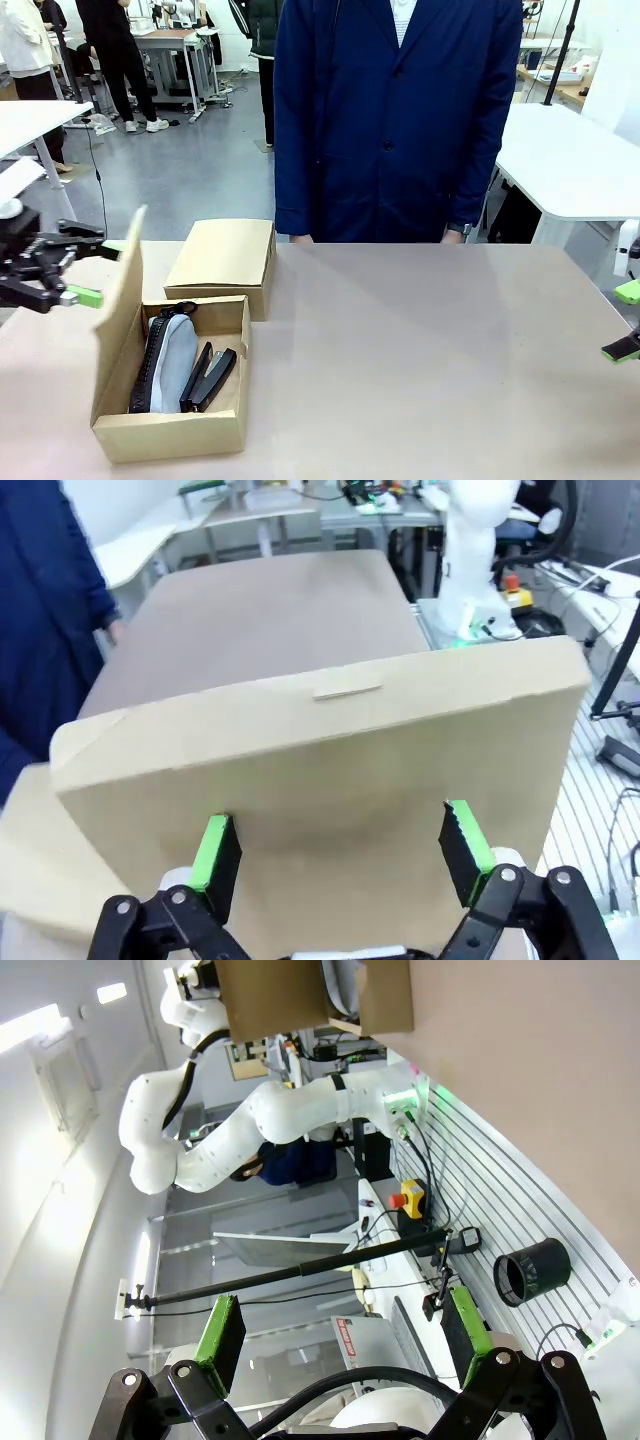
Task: Place items inside the box.
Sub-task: Close the lid of the Mailer Box closest to the robot.
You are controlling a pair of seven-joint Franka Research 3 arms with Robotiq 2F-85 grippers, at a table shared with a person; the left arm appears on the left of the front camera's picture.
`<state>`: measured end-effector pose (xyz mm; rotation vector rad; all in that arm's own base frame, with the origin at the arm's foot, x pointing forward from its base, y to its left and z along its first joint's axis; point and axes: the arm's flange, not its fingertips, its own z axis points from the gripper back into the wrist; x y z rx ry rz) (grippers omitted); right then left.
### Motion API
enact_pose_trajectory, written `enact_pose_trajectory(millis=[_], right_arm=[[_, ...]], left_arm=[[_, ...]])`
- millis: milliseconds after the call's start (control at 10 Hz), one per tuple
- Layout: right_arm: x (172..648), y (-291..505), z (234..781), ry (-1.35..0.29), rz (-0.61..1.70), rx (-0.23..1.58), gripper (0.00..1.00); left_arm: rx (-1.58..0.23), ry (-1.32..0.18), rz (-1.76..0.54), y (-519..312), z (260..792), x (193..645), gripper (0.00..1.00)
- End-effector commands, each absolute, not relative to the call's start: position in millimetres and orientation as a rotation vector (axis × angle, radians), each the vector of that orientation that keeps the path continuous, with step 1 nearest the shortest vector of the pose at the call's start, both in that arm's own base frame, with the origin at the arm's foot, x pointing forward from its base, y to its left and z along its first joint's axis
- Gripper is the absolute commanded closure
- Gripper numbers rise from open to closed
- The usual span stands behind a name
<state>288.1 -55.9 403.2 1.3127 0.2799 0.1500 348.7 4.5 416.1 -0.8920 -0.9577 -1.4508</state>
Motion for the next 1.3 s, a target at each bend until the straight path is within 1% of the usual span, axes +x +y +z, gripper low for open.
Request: enact_pose_trajectory(millis=[0, 200, 400, 600, 700, 1000, 1200], right_arm=[[290.4, -54.9, 407.6, 0.278, 0.127, 1.313, 0.0], [290.4, -54.9, 407.6, 0.278, 0.127, 1.313, 0.0], [290.4, -54.9, 407.6, 0.278, 0.127, 1.313, 0.0], [290.4, -54.9, 407.6, 0.278, 0.127, 1.313, 0.0], [290.4, -54.9, 407.6, 0.278, 0.127, 1.313, 0.0], [290.4, -54.9, 407.6, 0.278, 0.127, 1.313, 0.0], [290.4, -54.9, 407.6, 0.278, 0.127, 1.313, 0.0]], left_arm=[[-0.878, -0.939, -1.519, -40.7, 386.9, 326.4, 0.0], [-0.895, -0.826, -1.596, -70.7, 360.1, 315.1, 0.0], [-0.905, -0.718, -1.647, -83.9, 333.8, 304.5, 0.0], [-0.887, -0.65, -1.687, -87.6, 317.4, 295.2, 0.0], [-0.868, -0.643, -1.695, -88.2, 314.0, 294.7, 0.0], [-0.885, -0.648, -1.672, -85.2, 317.3, 299.7, 0.0], [-0.914, -0.782, -1.602, -70.8, 356.9, 306.7, 0.0]])
